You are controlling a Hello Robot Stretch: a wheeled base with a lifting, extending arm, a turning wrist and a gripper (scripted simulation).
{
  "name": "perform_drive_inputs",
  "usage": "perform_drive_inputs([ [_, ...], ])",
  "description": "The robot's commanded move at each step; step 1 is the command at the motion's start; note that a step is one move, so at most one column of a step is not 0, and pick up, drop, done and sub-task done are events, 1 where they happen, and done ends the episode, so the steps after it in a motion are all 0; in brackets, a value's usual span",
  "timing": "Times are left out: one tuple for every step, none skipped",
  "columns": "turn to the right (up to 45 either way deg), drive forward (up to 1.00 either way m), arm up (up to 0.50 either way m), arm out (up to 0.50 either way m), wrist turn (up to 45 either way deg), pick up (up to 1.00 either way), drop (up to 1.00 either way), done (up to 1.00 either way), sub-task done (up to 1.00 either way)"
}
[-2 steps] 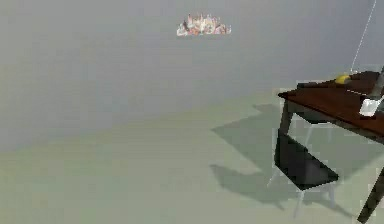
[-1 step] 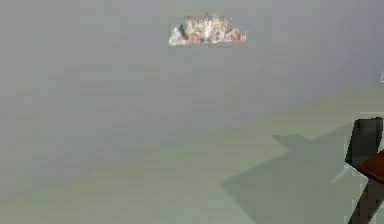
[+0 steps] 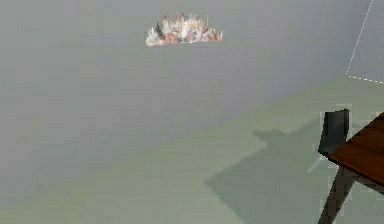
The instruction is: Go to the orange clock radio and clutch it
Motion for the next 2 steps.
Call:
perform_drive_inputs([
  [0.0, 0.30, 0.00, 0.00, 0.0, 0.00, 0.00, 0.00, 0.00],
  [9.0, 0.00, 0.00, 0.00, 0.0, 0.00, 0.00, 0.00, 0.00],
])
